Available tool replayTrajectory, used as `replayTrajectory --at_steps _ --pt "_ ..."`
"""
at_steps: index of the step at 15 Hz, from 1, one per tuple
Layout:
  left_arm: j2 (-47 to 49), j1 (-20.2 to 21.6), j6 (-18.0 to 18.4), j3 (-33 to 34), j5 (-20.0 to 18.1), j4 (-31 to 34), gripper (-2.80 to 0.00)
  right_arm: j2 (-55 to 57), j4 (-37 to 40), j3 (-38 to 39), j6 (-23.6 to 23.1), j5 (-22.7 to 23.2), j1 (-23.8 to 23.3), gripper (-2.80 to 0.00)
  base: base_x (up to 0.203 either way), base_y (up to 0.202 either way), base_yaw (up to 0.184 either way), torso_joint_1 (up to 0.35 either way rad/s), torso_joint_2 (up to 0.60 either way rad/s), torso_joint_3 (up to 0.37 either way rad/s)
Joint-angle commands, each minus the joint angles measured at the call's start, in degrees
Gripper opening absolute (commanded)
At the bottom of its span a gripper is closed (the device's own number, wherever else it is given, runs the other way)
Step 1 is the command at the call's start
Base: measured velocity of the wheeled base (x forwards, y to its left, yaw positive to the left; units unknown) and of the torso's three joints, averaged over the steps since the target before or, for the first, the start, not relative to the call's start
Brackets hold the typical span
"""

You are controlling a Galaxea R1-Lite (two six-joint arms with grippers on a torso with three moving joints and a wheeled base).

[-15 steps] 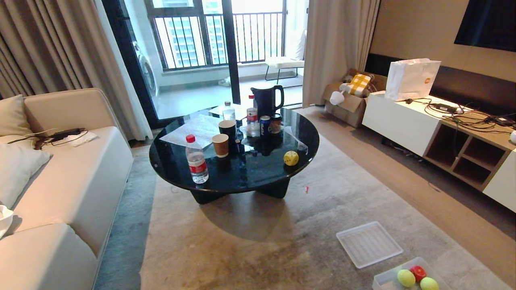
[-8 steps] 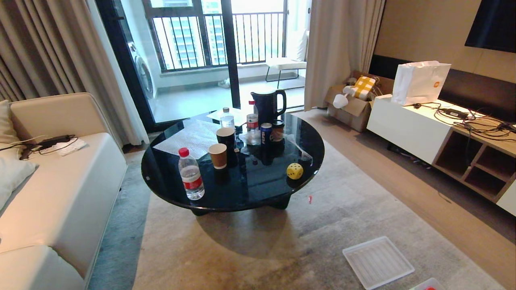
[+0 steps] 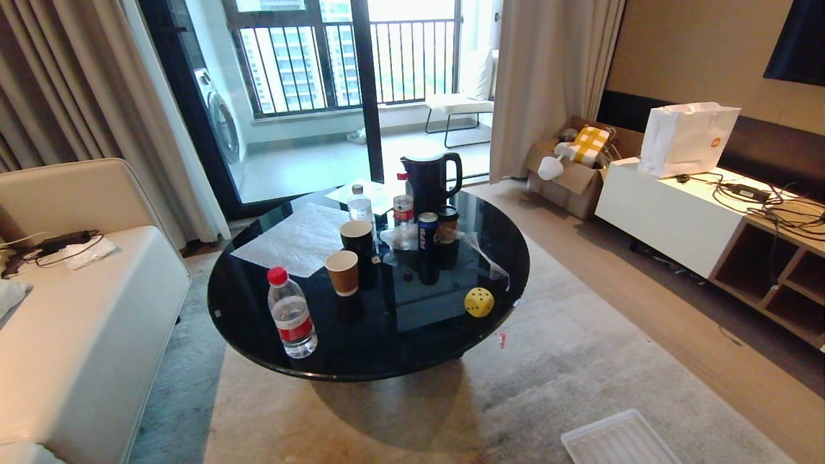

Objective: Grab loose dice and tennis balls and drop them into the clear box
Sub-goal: Pick up toys out of the box

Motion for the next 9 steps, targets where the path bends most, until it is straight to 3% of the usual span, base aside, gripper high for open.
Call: replayTrajectory --at_steps 1,9 --pt "0.00 0.00 -0.02 0.09 0.02 0.02 -2.80 -0.01 0.01 0.01 -0.03 0.02 0.01 -2.80 0.182 0.000 -0.002 0.002 0.00 0.004" --pt "0.00 0.00 -0.02 0.09 0.02 0.02 -2.80 -0.01 0.01 0.01 -0.03 0.02 0.01 -2.80 0.182 0.000 -0.001 0.003 0.00 0.001"
